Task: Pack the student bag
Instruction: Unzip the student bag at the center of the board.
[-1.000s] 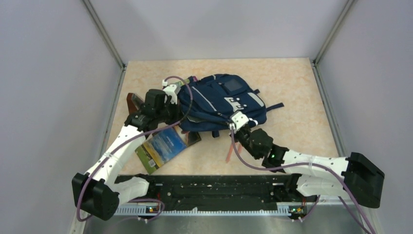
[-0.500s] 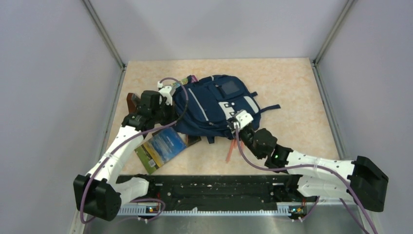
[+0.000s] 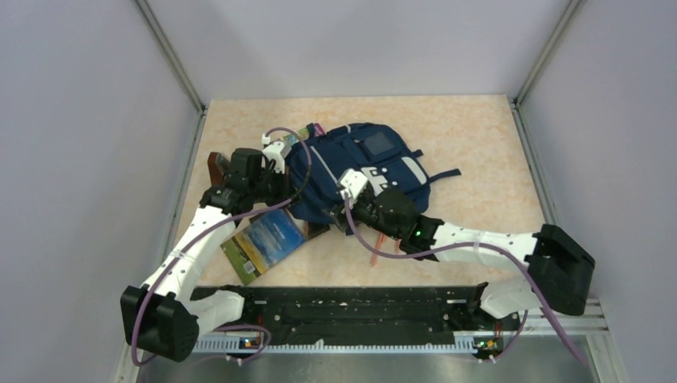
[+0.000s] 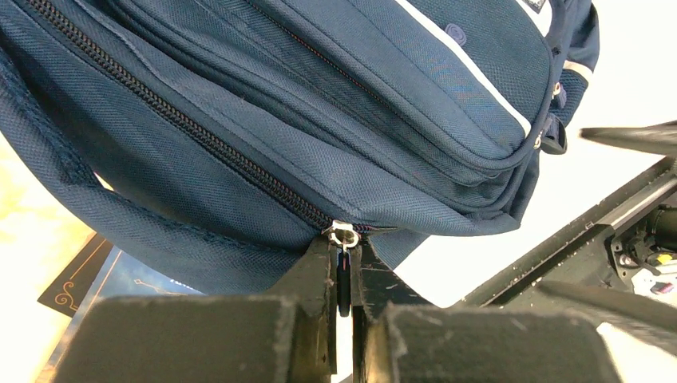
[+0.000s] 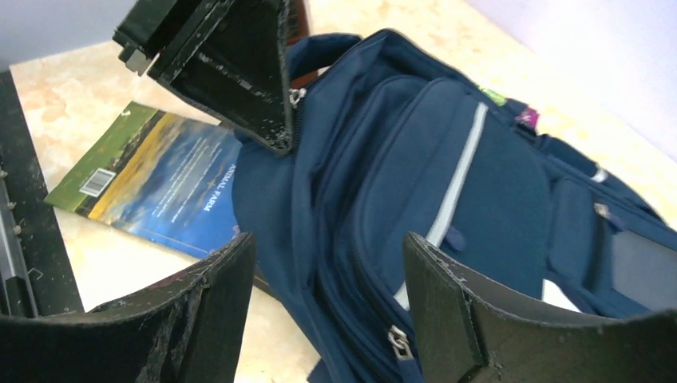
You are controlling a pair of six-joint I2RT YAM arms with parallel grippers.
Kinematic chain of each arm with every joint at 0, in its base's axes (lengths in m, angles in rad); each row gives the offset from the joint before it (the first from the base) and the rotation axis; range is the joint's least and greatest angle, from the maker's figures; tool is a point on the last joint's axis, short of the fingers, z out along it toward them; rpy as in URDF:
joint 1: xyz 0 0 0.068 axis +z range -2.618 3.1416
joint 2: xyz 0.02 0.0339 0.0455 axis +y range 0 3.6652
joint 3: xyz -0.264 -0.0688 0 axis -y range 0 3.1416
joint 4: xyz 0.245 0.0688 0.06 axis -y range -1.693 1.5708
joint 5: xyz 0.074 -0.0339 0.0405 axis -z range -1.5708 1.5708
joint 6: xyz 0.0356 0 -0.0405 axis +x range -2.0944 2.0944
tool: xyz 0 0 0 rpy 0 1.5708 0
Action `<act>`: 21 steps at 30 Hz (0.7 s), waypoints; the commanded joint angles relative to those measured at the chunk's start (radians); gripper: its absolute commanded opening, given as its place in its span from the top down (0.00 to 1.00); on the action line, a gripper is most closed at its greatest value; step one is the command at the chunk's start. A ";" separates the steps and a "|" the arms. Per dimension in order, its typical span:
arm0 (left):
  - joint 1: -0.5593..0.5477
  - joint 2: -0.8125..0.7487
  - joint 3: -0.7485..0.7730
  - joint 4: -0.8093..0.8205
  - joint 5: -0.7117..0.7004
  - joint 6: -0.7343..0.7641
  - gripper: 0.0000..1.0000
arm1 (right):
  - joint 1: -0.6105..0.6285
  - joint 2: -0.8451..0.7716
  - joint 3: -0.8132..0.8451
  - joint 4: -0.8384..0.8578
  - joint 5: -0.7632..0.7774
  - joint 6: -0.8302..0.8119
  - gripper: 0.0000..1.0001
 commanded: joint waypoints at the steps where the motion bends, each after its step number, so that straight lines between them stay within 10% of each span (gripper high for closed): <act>1: -0.005 -0.024 0.013 0.108 0.055 -0.004 1.00 | 0.035 0.100 0.095 -0.025 -0.033 0.000 0.34; 8: -0.006 -0.036 0.009 0.114 0.059 -0.007 1.00 | 0.074 0.212 0.169 -0.057 0.091 -0.045 0.52; 14: -0.008 -0.044 0.009 0.116 0.055 -0.003 1.00 | 0.093 0.209 0.157 -0.003 0.314 -0.072 1.00; 21: -0.006 -0.066 0.005 0.114 -0.049 -0.022 1.00 | 0.095 0.110 0.102 0.035 0.316 -0.175 1.00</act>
